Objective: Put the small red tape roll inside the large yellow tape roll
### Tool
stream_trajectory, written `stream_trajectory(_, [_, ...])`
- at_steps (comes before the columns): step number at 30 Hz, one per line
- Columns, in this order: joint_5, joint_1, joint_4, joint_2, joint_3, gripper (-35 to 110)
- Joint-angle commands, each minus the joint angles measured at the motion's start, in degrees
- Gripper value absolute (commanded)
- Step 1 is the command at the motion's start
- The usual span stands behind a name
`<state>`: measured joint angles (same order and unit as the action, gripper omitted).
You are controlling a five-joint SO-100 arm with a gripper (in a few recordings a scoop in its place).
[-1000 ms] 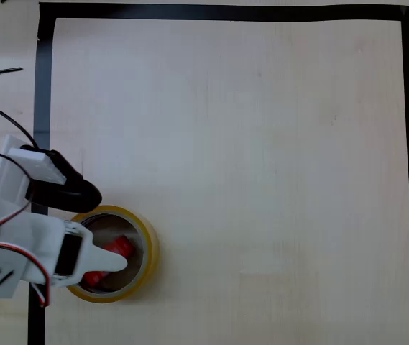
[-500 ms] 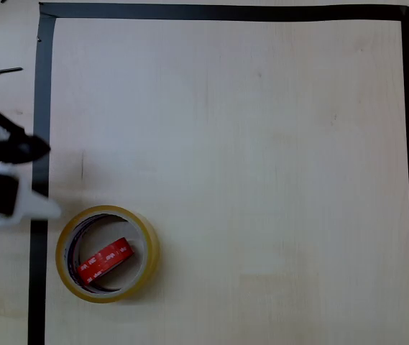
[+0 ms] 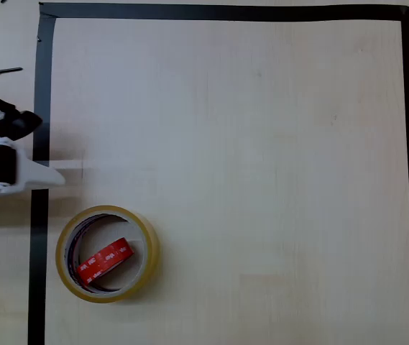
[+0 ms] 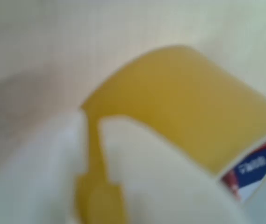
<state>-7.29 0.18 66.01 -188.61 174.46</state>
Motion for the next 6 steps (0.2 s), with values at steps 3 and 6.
stream_trajectory(3, [2.02,-4.57,7.12,-2.46,-2.46,0])
stream_trajectory(6, [1.93,-4.39,7.12,-2.46,-2.46,0])
